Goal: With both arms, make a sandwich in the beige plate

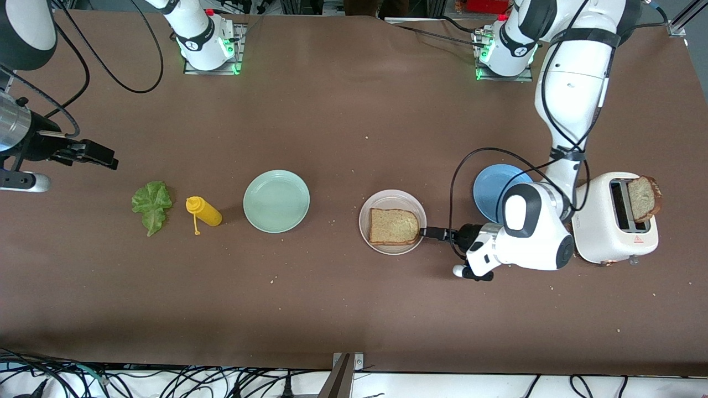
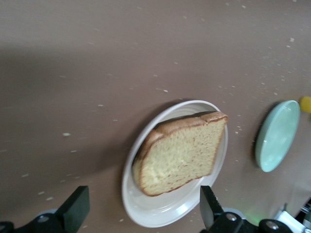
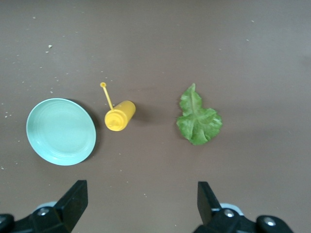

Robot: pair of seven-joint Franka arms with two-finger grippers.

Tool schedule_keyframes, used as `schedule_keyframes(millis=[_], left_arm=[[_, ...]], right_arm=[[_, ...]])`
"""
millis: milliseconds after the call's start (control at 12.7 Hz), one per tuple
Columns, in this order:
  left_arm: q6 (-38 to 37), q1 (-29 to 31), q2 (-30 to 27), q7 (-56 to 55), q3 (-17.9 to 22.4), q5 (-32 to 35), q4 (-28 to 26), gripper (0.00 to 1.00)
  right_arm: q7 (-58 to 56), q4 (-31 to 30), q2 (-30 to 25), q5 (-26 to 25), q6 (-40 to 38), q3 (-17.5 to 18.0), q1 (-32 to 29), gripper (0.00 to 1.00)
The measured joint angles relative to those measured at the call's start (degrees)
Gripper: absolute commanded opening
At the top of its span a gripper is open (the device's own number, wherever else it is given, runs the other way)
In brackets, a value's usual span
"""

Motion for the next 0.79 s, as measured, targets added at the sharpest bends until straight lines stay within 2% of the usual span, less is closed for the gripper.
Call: schedule_keyframes(millis=[316,473,631,789], left_arm=[[-9.81,7.28,-3.81,-1.5,0.5,12.79,0.81,1.0],[-14.52,10.33,-6.43,-1.47,0.77,20.99,1.21,1.0],[-19.57,11.09,-10.76,-2.9,0.98,28.78,1.54,1.0],[-23.4,11.13,-15.94,-5.87,1.61,32.47,1.66,1.0]], right_arm=[[-0.55,-0.28,0.83,0.0,0.01,2.01,0.72,1.0],[-5.43,-0.34,0.93,0.0,0.0,2.31,0.78,1.0],[-11.93,-0.57,0.94,0.0,-0.06,2.33,0.79,0.99],[-17.88,-1.3,1.02,0.36,0.02,2.21,0.63,0.99]])
